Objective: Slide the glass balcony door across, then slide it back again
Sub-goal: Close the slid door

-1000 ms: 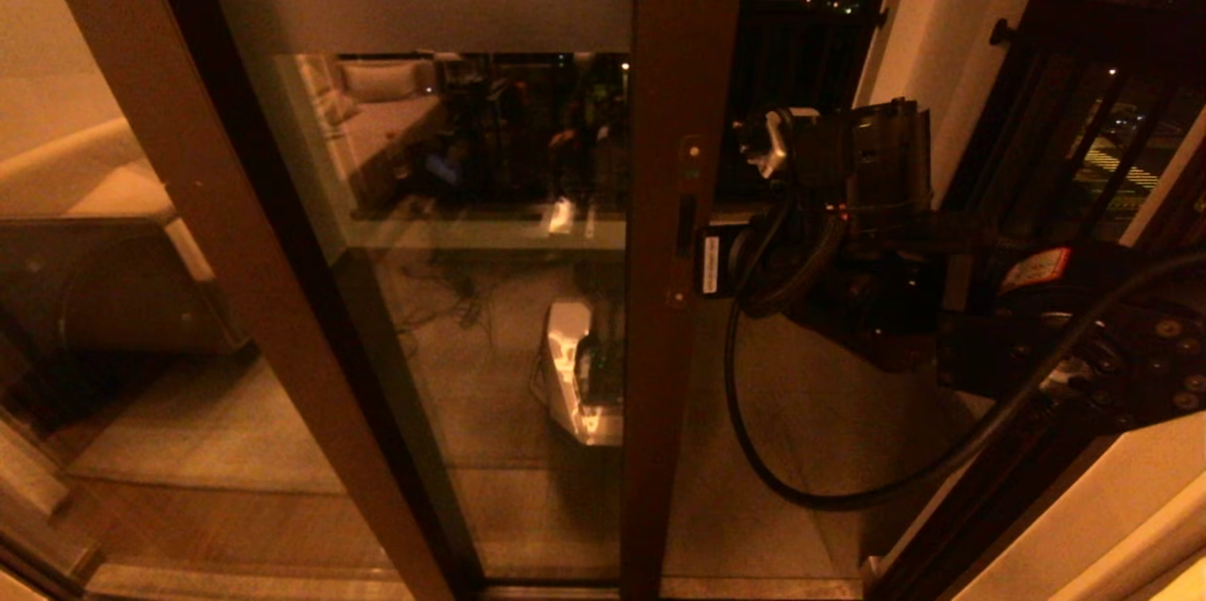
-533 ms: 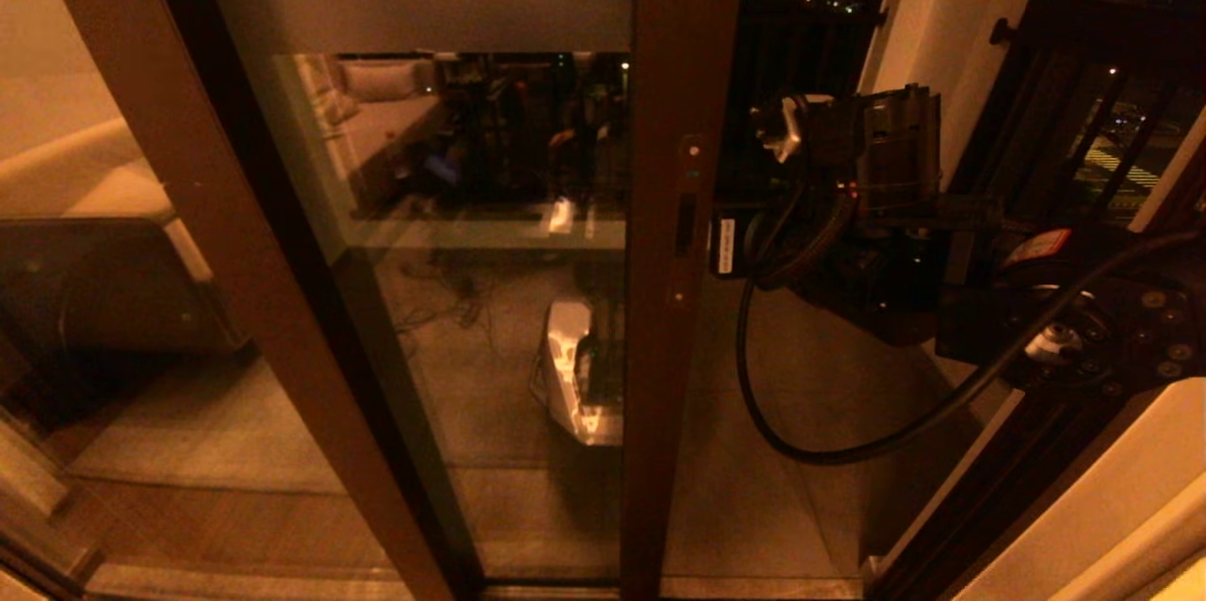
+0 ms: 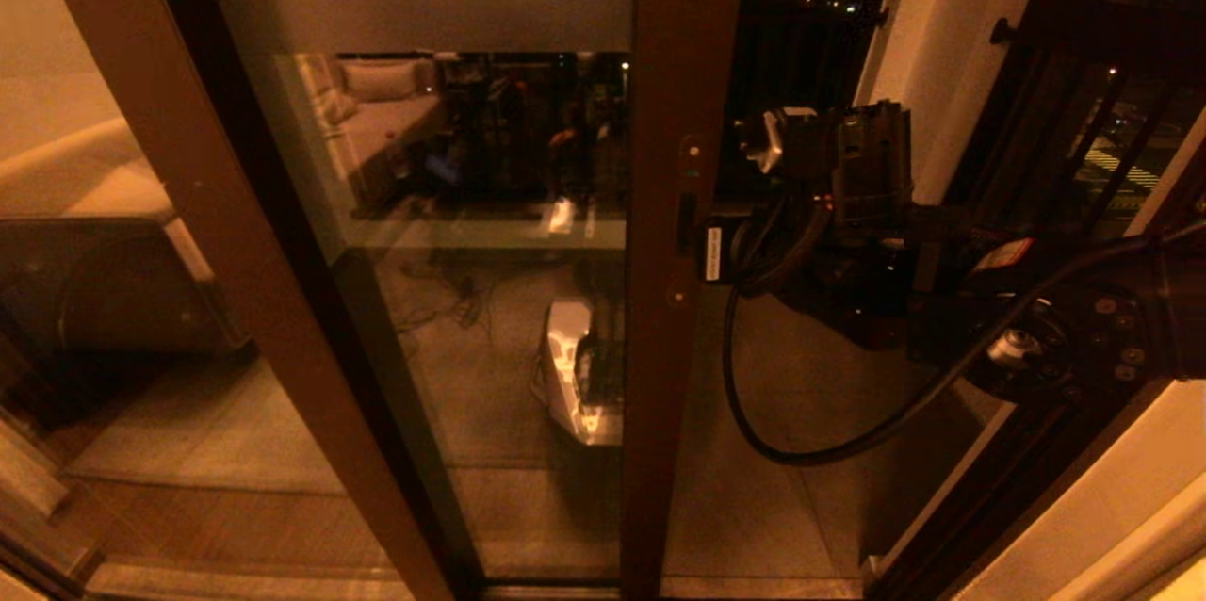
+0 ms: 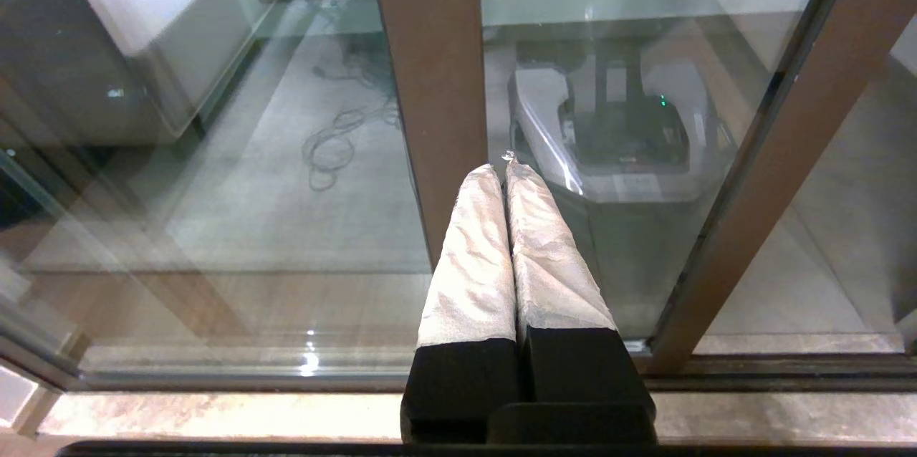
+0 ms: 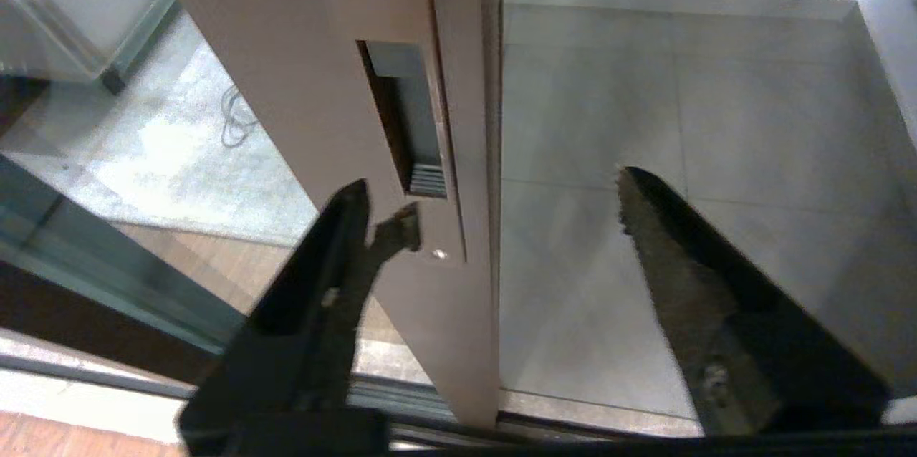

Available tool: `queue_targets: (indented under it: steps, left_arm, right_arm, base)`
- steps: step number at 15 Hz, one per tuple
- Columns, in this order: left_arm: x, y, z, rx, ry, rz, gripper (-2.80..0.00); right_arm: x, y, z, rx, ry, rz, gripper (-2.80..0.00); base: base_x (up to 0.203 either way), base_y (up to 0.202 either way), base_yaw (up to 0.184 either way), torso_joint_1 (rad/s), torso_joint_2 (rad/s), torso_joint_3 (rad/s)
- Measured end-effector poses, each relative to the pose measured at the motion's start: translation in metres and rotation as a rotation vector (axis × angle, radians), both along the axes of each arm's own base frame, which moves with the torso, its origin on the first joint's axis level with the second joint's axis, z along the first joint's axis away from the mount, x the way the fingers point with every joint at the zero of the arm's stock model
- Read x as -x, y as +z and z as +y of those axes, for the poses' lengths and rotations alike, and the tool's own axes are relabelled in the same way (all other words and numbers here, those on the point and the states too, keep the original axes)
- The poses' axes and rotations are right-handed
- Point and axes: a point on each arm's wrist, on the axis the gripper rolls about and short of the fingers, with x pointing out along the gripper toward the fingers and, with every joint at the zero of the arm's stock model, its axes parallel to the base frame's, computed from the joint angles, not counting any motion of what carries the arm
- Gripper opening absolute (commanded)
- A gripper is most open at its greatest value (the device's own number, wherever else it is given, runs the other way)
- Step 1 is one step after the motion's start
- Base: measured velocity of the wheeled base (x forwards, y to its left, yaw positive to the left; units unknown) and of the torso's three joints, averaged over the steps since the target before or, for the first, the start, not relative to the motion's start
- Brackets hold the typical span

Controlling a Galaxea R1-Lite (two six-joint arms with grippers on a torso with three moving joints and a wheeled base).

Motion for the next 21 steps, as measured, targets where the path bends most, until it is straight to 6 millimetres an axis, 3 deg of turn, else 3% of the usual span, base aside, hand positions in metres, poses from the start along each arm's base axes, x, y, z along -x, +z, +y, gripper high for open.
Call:
queue_targets:
  steps: [8,16,21]
  left_arm:
    - [0.0,0.0,0.0,0.0,0.0,0.0,-2.8]
    - [0.0,0.0,0.0,0.0,0.0,0.0,-2.8]
    - [0.0,0.0,0.0,0.0,0.0,0.0,-2.8]
  right_arm:
    - [-0.031,-0.005,-0.017,-0.01,-0.081,-0.009,0.0]
    - [-0.033,-0.011,-0.02,0.003,-0.09,0.007,0.0]
    - [-0.036,-0.015,-0.031,0.013,-0.114,0.021,0.0]
  base:
    - [0.0,0.0,0.0,0.0,0.0,0.0]
    - [0.0,0.0,0.0,0.0,0.0,0.0]
    - [0.0,0.0,0.0,0.0,0.0,0.0]
